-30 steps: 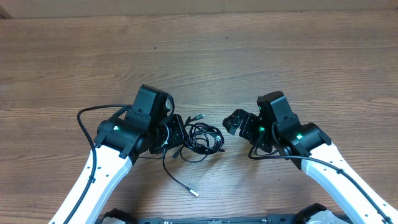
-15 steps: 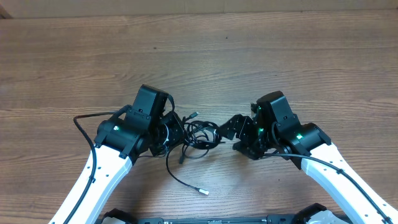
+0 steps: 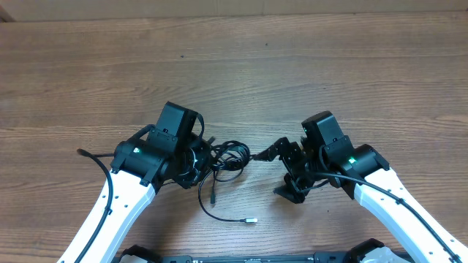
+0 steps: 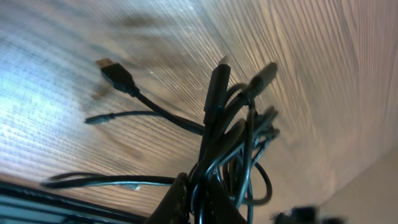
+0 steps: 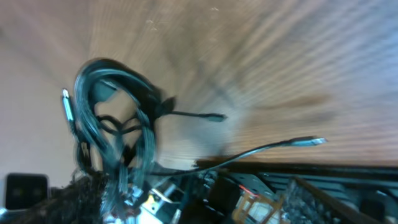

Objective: Untangle cables

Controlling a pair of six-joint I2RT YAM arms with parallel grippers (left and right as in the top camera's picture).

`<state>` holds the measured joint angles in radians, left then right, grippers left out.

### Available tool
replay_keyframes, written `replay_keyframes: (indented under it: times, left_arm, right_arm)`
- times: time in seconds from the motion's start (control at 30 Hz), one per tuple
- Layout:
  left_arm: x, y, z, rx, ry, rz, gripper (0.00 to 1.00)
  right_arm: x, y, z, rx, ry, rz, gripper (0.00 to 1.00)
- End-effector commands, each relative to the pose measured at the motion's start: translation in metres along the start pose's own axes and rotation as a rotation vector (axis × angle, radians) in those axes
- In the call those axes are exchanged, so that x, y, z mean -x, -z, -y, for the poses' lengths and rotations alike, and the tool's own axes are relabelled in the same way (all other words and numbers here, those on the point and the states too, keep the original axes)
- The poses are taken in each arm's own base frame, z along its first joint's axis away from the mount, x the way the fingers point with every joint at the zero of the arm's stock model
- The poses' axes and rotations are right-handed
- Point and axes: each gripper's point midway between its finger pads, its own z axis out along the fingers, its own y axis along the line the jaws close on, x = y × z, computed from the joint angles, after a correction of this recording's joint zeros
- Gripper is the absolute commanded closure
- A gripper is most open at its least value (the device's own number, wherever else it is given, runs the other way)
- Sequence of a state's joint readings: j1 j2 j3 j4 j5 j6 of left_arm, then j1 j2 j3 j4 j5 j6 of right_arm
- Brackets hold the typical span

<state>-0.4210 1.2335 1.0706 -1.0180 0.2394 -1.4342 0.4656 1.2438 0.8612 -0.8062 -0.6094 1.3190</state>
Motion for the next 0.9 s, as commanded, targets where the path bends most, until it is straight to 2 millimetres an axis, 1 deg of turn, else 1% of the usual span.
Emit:
replay_keyframes:
  times: [0.0,0.07,0.17,0.3,0.37,0.43,0.53,0.6,0.67,0.77,0.83,0.87]
  left_arm:
    - [0.008,0.007,0.003,-0.025,0.227,0.052,0.91]
    - [0.007,0.007,0.004,-0.028,0.29,0.047,0.91]
    - [0.005,0.007,0.007,-0.039,0.31,0.03,0.91]
    - [-0.004,0.007,0.008,-0.037,0.303,-0.022,0.91]
    - [-0.007,0.007,0.008,-0.038,0.285,-0.039,0.91]
    - [-0.008,0.007,0.008,-0.037,0.265,-0.042,0.91]
    - [-0.008,0.007,0.007,-0.033,0.249,-0.046,0.91]
    - [-0.012,0.008,0.008,-0.033,0.249,-0.065,0.91]
    - [-0.015,0.008,0.01,-0.043,0.245,-0.084,0.91]
    - [-0.017,0.009,0.018,-0.072,0.226,-0.102,0.91]
    - [-0.018,0.009,0.023,-0.094,0.206,-0.108,0.92]
    - [-0.018,0.01,0.025,-0.104,0.192,-0.114,0.92]
  right_arm:
    - [0.009,0.0,0.01,-0.037,-0.067,0.055,0.07]
    - [0.01,-0.003,0.015,-0.048,-0.092,0.058,0.1]
    - [0.005,-0.011,0.023,-0.069,-0.187,0.056,0.2]
    - [0.001,-0.026,0.015,-0.045,-0.22,0.049,0.33]
    - [-0.001,-0.033,0.002,-0.006,-0.188,0.044,0.34]
    - [0.003,-0.037,-0.015,0.052,-0.145,0.055,0.33]
    - [0.004,-0.039,-0.029,0.103,-0.136,0.045,0.31]
    - [0.002,-0.042,-0.029,0.099,-0.195,0.021,0.3]
    - [-0.002,-0.045,-0.028,0.089,-0.234,-0.012,0.33]
    - [-0.004,-0.051,-0.029,0.08,-0.269,-0.047,0.35]
    - [-0.006,-0.056,-0.038,0.104,-0.252,-0.084,0.36]
    - [-0.007,-0.058,-0.043,0.12,-0.238,-0.1,0.39]
